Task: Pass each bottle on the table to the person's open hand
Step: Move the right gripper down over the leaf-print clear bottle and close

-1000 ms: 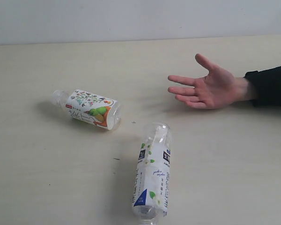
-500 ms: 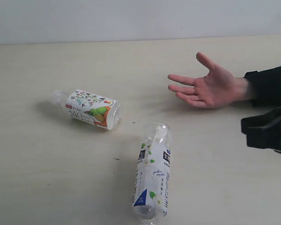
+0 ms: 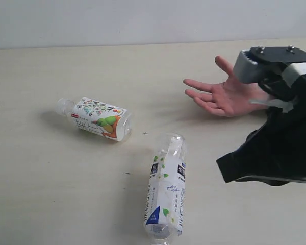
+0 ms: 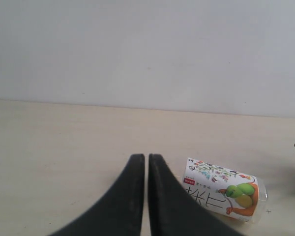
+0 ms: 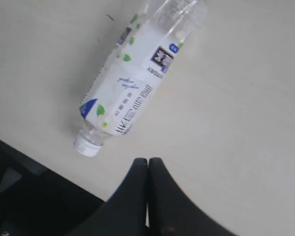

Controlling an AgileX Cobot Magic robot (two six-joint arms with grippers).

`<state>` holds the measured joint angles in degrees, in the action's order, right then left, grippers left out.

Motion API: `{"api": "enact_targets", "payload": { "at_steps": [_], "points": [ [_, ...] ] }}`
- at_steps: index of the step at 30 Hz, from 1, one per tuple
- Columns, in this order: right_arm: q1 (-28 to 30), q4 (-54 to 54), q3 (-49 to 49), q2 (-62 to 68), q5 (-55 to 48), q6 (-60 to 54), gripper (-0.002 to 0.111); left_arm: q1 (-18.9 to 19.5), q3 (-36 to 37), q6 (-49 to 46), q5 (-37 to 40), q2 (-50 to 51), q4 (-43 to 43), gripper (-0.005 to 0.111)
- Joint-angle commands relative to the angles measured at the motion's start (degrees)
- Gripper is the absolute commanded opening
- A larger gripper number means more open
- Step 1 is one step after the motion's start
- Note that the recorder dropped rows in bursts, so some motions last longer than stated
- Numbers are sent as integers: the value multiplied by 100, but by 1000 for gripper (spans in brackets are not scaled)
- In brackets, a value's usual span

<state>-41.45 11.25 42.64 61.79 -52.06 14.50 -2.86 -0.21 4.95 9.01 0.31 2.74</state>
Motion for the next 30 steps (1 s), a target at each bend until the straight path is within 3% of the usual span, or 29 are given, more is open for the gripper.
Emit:
{"api": "enact_targets", "payload": {
  "at_steps": [1,5,8,10,12,20,24,30],
  "points": [
    [-763,-1205,304,558,-190,1453,0,-12,21,-26,-27,-31,26,5],
    [-1072,-1125,424,1172,695,1409,0,-12,21,-26,-27,-31,26,5],
    [-1072,285,435,1295,2075,1124,0,-12,21,-26,-27,-31,26,5],
    [-1072,1145,592,1461,2233,27,0,-12,21,-26,-27,-31,26,5],
    [-1083,1359,765,1777,1971,-86,5,-12,21,-26,-27,-31,26,5],
    [-1083,1199,1386,2550,1446,99,37,-12,21,-26,-27,-31,26,5],
    [-1083,549,1528,2550,1293,831,54,-12,21,-26,-27,-31,26,5],
    [-1083,-672,1528,2550,746,2494,63,-12,21,-26,-27,-31,26,5]
  ]
}}
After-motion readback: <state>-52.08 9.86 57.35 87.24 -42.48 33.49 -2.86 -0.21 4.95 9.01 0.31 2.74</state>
